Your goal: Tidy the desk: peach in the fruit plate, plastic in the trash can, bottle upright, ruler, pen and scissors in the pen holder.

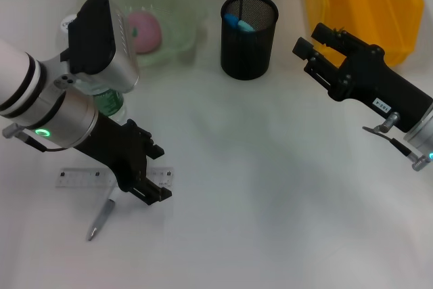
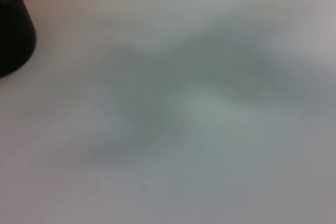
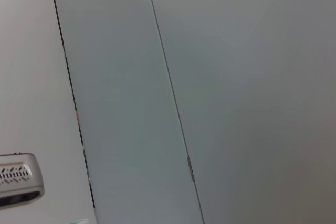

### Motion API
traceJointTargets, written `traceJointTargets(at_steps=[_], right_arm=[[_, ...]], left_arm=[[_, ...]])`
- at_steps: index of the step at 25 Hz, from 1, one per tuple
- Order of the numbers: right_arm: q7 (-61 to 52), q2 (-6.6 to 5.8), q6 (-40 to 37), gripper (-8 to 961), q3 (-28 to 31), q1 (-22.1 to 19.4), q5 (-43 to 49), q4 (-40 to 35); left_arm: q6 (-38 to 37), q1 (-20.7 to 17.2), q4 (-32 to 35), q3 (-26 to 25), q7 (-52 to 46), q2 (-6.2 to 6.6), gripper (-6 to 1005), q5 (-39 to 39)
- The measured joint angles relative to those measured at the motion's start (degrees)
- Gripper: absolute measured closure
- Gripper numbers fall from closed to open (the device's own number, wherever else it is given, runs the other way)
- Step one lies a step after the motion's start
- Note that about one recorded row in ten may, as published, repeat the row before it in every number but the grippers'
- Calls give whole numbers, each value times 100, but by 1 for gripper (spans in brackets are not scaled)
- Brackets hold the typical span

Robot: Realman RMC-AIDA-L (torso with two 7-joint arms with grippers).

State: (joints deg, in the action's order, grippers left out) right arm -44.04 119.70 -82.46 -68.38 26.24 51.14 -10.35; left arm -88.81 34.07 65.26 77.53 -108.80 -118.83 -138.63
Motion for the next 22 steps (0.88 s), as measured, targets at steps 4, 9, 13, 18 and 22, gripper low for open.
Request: traceJointTargets(at_steps=[4,9,13,18,22], right_arm=[[-8,4,48,469,0,21,0,-2],[-58,7,57,469,0,23,0,4],[-78,9,58,469,0,35,0,7],[-79,9,85,469,1,48,0,7],[-79,9,127,470,0,86,0,13]], left_arm=[[67,37,-89,117,-31,0,189,-129],[161,35,-98,156,-25,0,189,-167],[206,50,-154,191,-5,0,190,-219],[242,96,-255,274,-21,0,190,-287],[247,103,-266,276,-20,0,190,-288]])
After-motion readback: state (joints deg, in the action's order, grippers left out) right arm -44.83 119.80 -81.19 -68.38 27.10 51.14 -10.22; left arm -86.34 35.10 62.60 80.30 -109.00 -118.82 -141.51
